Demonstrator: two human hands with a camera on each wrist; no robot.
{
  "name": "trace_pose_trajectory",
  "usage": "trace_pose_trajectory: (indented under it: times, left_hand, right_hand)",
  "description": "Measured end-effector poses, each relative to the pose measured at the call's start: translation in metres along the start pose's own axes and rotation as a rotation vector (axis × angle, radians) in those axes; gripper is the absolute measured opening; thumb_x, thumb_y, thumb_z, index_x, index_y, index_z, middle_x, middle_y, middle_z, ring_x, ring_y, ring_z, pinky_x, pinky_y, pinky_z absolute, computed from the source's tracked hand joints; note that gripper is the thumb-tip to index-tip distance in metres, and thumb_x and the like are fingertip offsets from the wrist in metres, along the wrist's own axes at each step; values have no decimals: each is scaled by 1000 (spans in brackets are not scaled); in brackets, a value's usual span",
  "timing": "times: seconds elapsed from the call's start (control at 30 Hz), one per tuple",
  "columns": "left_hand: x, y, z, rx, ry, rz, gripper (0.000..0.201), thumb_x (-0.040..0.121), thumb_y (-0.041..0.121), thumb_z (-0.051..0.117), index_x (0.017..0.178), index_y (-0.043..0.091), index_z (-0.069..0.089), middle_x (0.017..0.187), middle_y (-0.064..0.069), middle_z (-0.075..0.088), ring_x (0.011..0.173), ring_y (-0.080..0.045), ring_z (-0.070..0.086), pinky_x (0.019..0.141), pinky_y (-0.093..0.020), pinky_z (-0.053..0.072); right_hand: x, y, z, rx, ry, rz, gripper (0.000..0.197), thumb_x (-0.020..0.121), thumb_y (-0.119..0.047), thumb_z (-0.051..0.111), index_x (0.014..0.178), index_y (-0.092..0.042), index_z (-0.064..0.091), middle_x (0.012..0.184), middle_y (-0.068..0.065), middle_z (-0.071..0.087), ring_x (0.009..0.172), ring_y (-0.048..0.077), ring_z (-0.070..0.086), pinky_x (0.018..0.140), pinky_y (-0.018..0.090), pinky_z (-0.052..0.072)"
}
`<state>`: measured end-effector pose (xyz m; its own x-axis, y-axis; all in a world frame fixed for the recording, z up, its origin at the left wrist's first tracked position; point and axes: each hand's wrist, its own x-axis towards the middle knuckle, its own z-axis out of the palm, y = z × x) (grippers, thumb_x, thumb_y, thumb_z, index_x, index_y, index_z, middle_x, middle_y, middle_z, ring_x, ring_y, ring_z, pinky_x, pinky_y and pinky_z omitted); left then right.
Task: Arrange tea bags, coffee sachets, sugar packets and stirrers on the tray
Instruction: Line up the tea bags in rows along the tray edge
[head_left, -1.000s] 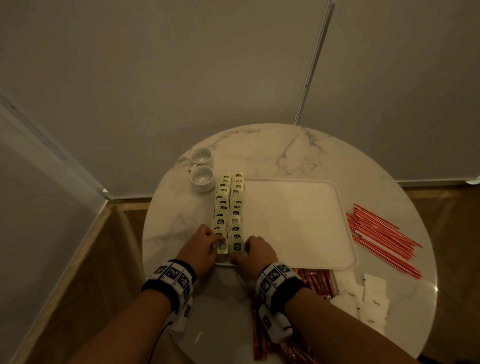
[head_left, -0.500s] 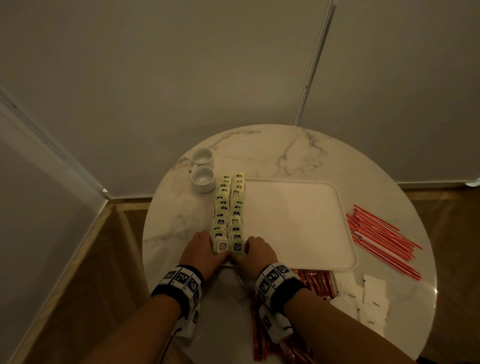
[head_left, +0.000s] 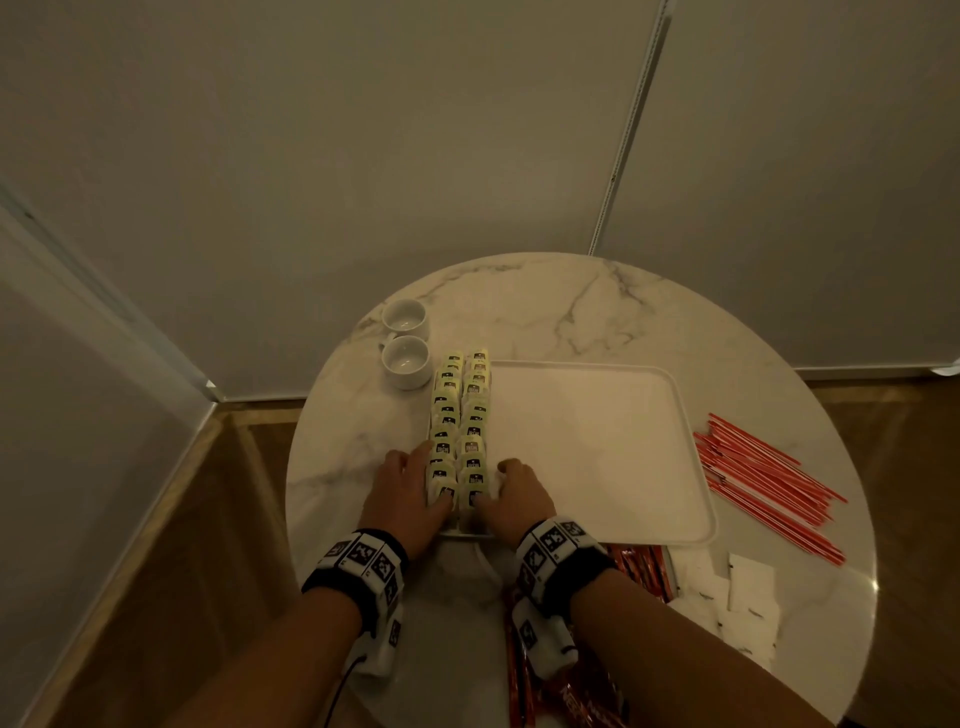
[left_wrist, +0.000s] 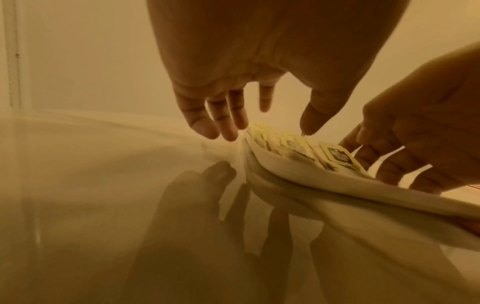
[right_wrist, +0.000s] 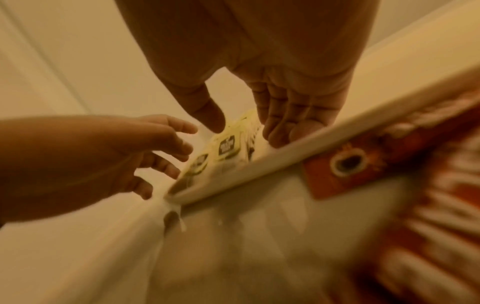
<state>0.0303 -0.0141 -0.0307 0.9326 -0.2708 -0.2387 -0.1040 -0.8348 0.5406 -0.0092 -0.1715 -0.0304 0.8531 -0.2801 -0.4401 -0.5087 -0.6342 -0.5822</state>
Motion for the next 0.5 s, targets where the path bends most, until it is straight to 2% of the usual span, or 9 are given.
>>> trace_pose_trajectory:
  times: [0.07,0.17,0.33,0.5]
  left_hand:
    - [7,1,-2,74,-43,40,71,85,43,56,147,30,24,139,-5,32,123,-25,38,101,-39,40]
    - [18,4,-3,68,-125,34,72,88,40,52,150,29,17,152,-5,25,133,-28,31,110,-44,31]
    - [33,0,-1,-174,-169,-27,81,73,49,44,148,36,16,150,3,36,134,-23,39,110,-47,34]
    - [37,5,-2,-216,-201,-52,77,77,37,47,148,31,17,151,0,34,134,-23,37,111,-46,34]
  right_hand:
    - [6,-7,-4,20,-19,-22,54,87,-30,57,136,-14,39,132,9,42,117,28,51,97,37,45]
    - [16,-16,-8,7,-80,-43,42,89,-25,52,129,-13,43,127,12,41,112,32,52,96,38,46]
    - [28,-19,-9,-10,-135,-12,39,88,-25,53,123,-13,43,123,11,39,108,33,53,96,40,47]
    - [34,-17,-10,-39,-182,-9,44,89,-27,52,130,-13,43,125,11,37,110,32,52,98,38,46]
